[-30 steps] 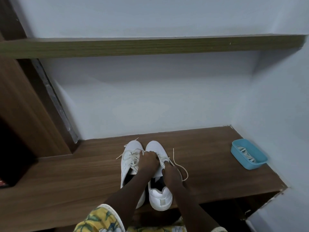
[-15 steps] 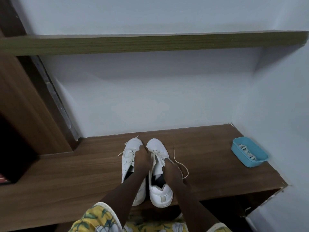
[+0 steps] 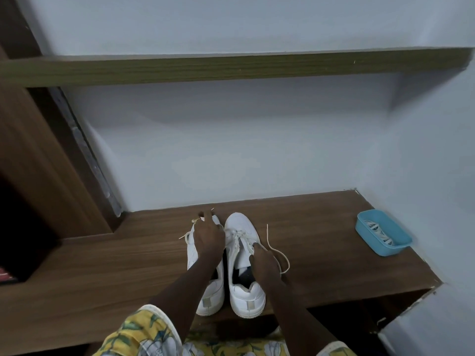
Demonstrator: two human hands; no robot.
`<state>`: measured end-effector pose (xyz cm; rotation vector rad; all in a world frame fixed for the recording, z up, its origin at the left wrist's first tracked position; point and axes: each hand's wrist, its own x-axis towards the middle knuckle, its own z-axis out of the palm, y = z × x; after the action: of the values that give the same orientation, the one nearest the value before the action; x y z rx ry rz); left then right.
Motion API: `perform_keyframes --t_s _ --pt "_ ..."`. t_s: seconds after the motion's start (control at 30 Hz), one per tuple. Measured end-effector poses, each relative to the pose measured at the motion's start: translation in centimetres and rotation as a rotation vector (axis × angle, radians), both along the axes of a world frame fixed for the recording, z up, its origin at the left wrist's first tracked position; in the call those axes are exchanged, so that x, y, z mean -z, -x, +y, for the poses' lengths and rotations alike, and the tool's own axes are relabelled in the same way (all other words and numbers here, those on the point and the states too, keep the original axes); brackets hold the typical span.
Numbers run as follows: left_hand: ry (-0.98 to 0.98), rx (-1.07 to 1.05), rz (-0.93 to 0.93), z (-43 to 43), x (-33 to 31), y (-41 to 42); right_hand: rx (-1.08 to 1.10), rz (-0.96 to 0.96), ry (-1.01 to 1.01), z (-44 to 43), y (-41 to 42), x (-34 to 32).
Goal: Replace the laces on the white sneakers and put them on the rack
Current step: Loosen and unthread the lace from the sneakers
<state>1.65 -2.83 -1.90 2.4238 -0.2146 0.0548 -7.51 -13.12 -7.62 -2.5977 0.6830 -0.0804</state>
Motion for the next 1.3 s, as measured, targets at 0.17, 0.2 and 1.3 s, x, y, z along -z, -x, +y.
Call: perform_keyframes --t_s 0.17,0.2,1.3 --pt "-0.171 0.356 -0.115 -1.6 1.3 0.0 -0.002 -0.016 -0.013 0.0 0.0 0.0" --pt "-0.204 0.402 -0.101 -2.0 1.4 0.1 -0.004 -0.018 -0.014 0.0 0.0 0.0" --pt "-0.05 0.128 0.177 -2.3 2.2 -0.6 0.03 -0.039 -0.122 0.4 0.6 -1.3"
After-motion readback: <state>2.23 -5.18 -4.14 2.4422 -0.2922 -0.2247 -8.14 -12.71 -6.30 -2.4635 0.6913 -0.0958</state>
